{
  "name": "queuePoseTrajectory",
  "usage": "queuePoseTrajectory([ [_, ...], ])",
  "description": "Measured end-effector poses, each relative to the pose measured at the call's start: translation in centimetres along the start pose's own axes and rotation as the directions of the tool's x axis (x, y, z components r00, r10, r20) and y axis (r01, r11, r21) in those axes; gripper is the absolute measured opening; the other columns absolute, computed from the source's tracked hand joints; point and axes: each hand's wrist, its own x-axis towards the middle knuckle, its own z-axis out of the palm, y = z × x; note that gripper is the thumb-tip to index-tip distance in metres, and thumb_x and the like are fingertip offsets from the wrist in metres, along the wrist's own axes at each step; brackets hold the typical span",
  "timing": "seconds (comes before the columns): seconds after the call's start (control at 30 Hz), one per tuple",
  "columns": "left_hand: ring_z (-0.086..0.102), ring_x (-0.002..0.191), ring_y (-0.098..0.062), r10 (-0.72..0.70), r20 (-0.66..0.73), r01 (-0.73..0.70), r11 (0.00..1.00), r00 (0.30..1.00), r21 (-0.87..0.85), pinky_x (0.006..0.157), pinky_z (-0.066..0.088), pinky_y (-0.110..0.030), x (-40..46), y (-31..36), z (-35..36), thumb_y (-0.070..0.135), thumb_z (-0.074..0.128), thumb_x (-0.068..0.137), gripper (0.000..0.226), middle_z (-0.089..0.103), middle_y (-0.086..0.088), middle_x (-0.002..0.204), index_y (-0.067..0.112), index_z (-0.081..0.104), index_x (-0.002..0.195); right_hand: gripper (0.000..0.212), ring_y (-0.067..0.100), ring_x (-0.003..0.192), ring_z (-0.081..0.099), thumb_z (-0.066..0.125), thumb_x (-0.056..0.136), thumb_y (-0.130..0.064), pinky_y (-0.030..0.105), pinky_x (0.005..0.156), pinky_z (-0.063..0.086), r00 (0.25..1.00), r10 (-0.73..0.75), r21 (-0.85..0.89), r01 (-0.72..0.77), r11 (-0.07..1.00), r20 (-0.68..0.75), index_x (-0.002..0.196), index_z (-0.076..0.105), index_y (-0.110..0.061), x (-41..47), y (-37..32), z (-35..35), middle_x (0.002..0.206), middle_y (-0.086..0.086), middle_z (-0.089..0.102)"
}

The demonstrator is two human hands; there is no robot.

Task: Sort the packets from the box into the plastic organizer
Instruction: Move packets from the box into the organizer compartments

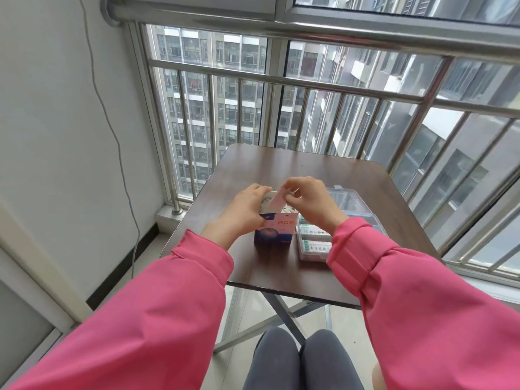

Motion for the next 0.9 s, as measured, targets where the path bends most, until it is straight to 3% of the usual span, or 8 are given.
queuePoseTrajectory([
  [0.1, 0.007, 0.146, -0.022, -0.016, 0.089, 0.01, 0.998, 0.996, 0.069, 0.115, 0.003, -0.031, 0.3, -0.1, 0.1, 0.022, 0.075, 0.075, 0.096, 0.017, -0.003, 0.157, 0.013, 0.016, 0.15, 0.015, 0.013, 0.069, 0.057, 0.058, 0.085, -0.001, 0.008, 0.059, 0.041, 0.991, 0.042, 0.11, -0.028, 0.994, -0.125, 0.094, 0.07, -0.005, 0.3, 0.2, -0.7, 0.079, 0.005, 0.066],
  [0.17, -0.004, 0.146, -0.019, 0.023, 0.042, -0.023, 1.0, 0.999, 0.002, 0.115, -0.007, -0.036, 0.1, 0.8, -0.1, 0.032, 0.075, 0.076, 0.101, 0.007, -0.001, 0.159, 0.013, 0.01, 0.151, 0.014, 0.007, 0.062, 0.06, 0.06, 0.085, -0.001, 0.018, 0.059, 0.049, 0.985, 0.079, 0.233, -0.041, 0.972, -0.156, 0.093, 0.07, -0.006, 0.2, 0.4, -1.6, 0.076, 0.008, 0.068],
  [0.33, 0.035, 0.136, -0.016, 0.108, -0.201, -0.162, 0.947, 0.974, -0.279, 0.097, 0.024, -0.013, -0.3, 4.4, -1.0, 0.033, 0.063, 0.088, 0.081, 0.04, -0.002, 0.148, 0.01, 0.017, 0.149, 0.014, 0.01, 0.066, 0.063, 0.061, 0.086, 0.002, 0.02, 0.061, 0.051, 0.991, 0.073, 0.535, -0.001, 0.845, -0.114, 0.09, 0.067, -0.01, -1.5, 0.8, -4.1, 0.072, 0.002, 0.068],
  [0.43, 0.055, 0.117, -0.024, 0.074, -0.072, -0.09, 0.961, 0.995, -0.26, 0.096, 0.039, -0.028, -0.2, 5.7, -0.6, 0.031, 0.061, 0.09, 0.077, 0.06, -0.006, 0.126, 0.009, 0.017, 0.149, 0.019, 0.006, 0.064, 0.063, 0.062, 0.085, 0.003, 0.017, 0.061, 0.049, 0.991, 0.073, 0.607, 0.009, 0.795, -0.111, 0.092, 0.069, -0.013, -3.3, 1.7, -5.6, 0.067, -0.007, 0.069],
  [0.5, 0.067, 0.085, -0.022, 0.097, 0.055, -0.066, 0.912, 0.994, -0.405, 0.082, 0.052, -0.036, -0.3, 6.5, 0.1, 0.023, 0.056, 0.094, 0.044, 0.068, -0.009, 0.093, 0.006, 0.045, 0.133, 0.024, 0.005, 0.063, 0.062, 0.064, 0.083, 0.004, 0.016, 0.06, 0.048, 0.991, 0.092, 0.632, -0.007, 0.775, -0.102, 0.101, 0.068, -0.01, -4.2, 2.4, -6.0, 0.071, -0.003, 0.069],
  [0.6, 0.05, 0.044, -0.004, 0.142, 0.14, -0.016, 0.757, 0.98, -0.653, 0.05, 0.045, -0.018, -1.0, 7.7, 1.7, 0.011, 0.052, 0.095, 0.012, 0.054, 0.0, 0.058, 0.005, 0.061, 0.088, 0.025, 0.003, 0.061, 0.06, 0.065, 0.082, 0.003, 0.014, 0.056, 0.043, 0.989, 0.124, 0.66, -0.04, 0.75, -0.081, 0.105, 0.066, -0.008, -5.6, 3.7, -6.4, 0.067, -0.006, 0.068],
  [0.77, 0.036, 0.041, -0.005, 0.147, 0.115, -0.028, 0.725, 0.982, -0.688, 0.043, 0.032, -0.014, -1.6, 8.7, 3.4, 0.021, 0.051, 0.096, 0.027, 0.042, 0.003, 0.052, 0.008, 0.062, 0.075, 0.019, 0.005, 0.06, 0.065, 0.06, 0.087, -0.001, 0.011, 0.05, 0.037, 0.985, 0.167, 0.684, -0.095, 0.723, -0.039, 0.103, 0.066, -0.009, -7.3, 5.3, -6.5, 0.066, -0.008, 0.07],
  [0.9, 0.038, 0.045, -0.002, 0.13, 0.148, 0.021, 0.677, 0.98, -0.736, 0.045, 0.034, -0.012, -1.5, 9.9, 4.5, 0.034, 0.035, 0.101, 0.041, 0.047, 0.012, 0.048, 0.008, 0.062, 0.084, 0.015, 0.011, 0.058, 0.07, 0.055, 0.09, 0.0, 0.014, 0.043, 0.029, 0.979, 0.205, 0.693, -0.138, 0.707, -0.015, 0.097, 0.065, -0.009, -8.3, 6.6, -6.9, 0.07, -0.01, 0.072],
])
